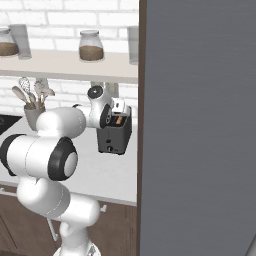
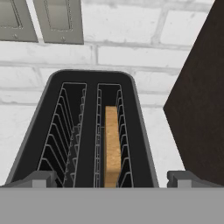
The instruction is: Start the toaster. Once the lever pops up, take the bread to the plate on the dining counter.
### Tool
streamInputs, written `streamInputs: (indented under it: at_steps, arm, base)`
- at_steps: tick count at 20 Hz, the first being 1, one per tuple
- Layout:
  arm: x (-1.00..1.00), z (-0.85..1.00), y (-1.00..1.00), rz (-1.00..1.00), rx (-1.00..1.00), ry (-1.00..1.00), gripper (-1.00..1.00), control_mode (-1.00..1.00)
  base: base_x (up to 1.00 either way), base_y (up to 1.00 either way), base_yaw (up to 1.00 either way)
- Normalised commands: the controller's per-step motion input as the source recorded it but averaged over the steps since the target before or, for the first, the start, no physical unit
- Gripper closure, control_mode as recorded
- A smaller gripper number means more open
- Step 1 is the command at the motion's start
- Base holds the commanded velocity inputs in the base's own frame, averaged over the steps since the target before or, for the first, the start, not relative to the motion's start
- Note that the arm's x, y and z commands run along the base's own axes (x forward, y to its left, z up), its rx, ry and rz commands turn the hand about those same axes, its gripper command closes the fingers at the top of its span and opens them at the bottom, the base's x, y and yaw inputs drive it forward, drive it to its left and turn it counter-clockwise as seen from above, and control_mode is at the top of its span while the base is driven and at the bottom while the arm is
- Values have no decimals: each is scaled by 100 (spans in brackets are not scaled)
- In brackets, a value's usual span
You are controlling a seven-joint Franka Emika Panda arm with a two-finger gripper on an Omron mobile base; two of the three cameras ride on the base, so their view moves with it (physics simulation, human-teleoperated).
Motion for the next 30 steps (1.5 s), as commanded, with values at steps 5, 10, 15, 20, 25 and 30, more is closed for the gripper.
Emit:
streamInputs:
  at_steps: [5,10,15,20,25,30]
  arm:
    - [0,0,0,0,0,0,-100,-100]
    - [0,0,0,0,0,0,-100,-100]
    - [0,0,0,0,0,0,-100,-100]
    - [0,0,0,0,0,0,-100,-100]
    - [0,0,0,0,0,0,-100,-100]
    - [0,0,0,0,0,0,-100,-100]
  base:
    - [0,0,0]
    - [0,0,0]
    - [0,0,0]
    - [0,0,0]
    - [0,0,0]
    - [0,0,0]
